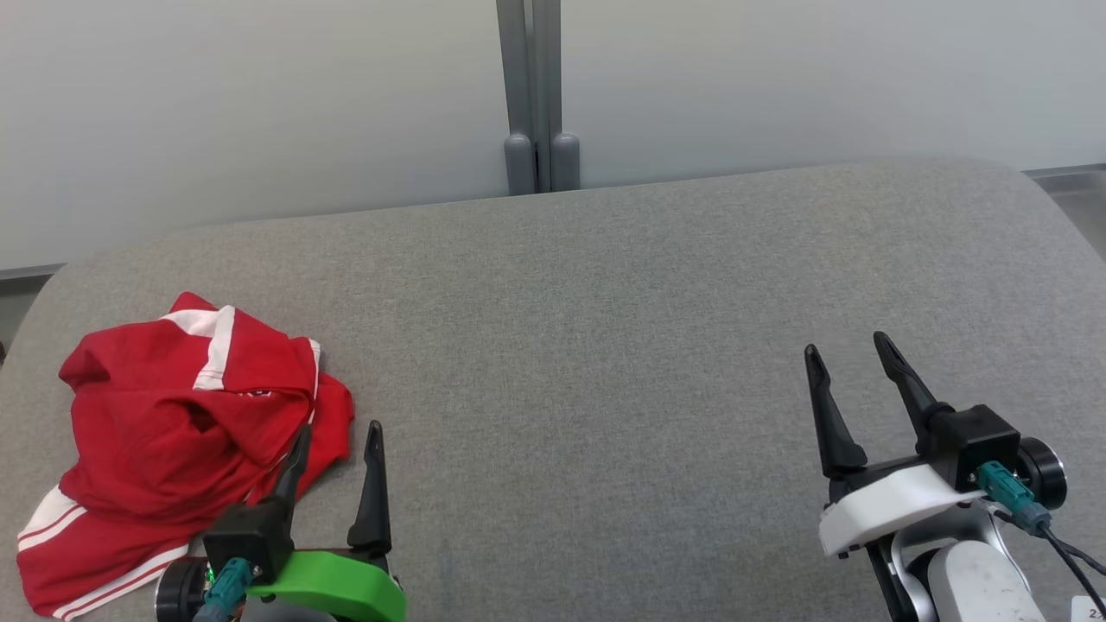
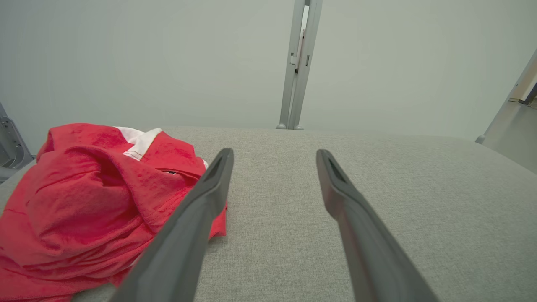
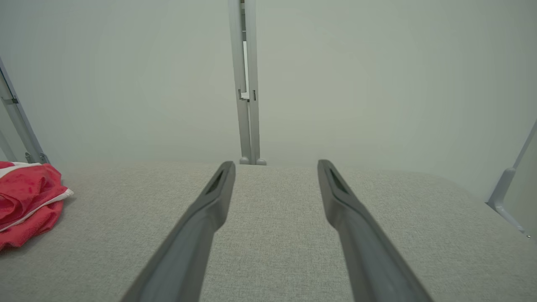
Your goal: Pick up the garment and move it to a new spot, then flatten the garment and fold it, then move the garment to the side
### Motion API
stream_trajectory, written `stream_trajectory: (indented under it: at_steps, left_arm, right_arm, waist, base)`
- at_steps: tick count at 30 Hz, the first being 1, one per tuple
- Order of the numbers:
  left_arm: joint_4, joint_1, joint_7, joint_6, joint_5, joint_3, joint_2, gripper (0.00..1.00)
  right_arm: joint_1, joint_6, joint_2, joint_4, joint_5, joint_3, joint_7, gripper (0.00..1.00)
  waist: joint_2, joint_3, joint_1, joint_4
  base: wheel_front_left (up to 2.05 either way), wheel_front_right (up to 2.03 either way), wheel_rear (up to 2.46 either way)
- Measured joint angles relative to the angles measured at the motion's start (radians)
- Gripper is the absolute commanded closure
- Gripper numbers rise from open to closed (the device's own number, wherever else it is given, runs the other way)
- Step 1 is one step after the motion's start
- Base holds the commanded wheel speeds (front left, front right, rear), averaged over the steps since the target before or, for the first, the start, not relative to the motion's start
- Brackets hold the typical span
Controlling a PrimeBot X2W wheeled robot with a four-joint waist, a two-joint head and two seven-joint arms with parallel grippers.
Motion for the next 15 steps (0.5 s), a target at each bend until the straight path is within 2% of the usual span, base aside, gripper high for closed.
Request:
stream_trajectory:
  at_steps: [4, 7, 15]
  left_arm:
    - [-0.004, 0.0, -0.01, 0.013, 0.001, -0.001, -0.009, 0.0]
    - [-0.018, 0.002, -0.016, 0.007, -0.012, 0.021, -0.028, 0.0]
    - [-0.034, 0.036, -0.033, -0.072, -0.038, 0.113, -0.077, 0.0]
  right_arm:
    - [0.001, 0.001, 0.001, -0.002, -0.03, 0.006, -0.009, 0.0]
    - [0.002, 0.001, 0.003, -0.01, -0.037, 0.011, -0.015, 0.0]
    - [0.02, 0.002, 0.012, -0.003, 0.017, 0.011, -0.031, 0.0]
  waist:
    - [0.0, -0.001, 0.0, 0.0]
    - [0.0, -0.002, 0.0, 0.001]
    - [0.0, -0.007, 0.0, 0.001]
  base:
    - [0.0, 0.0, 0.0]
    - [0.0, 0.0, 0.0]
    - [0.0, 0.0, 0.0]
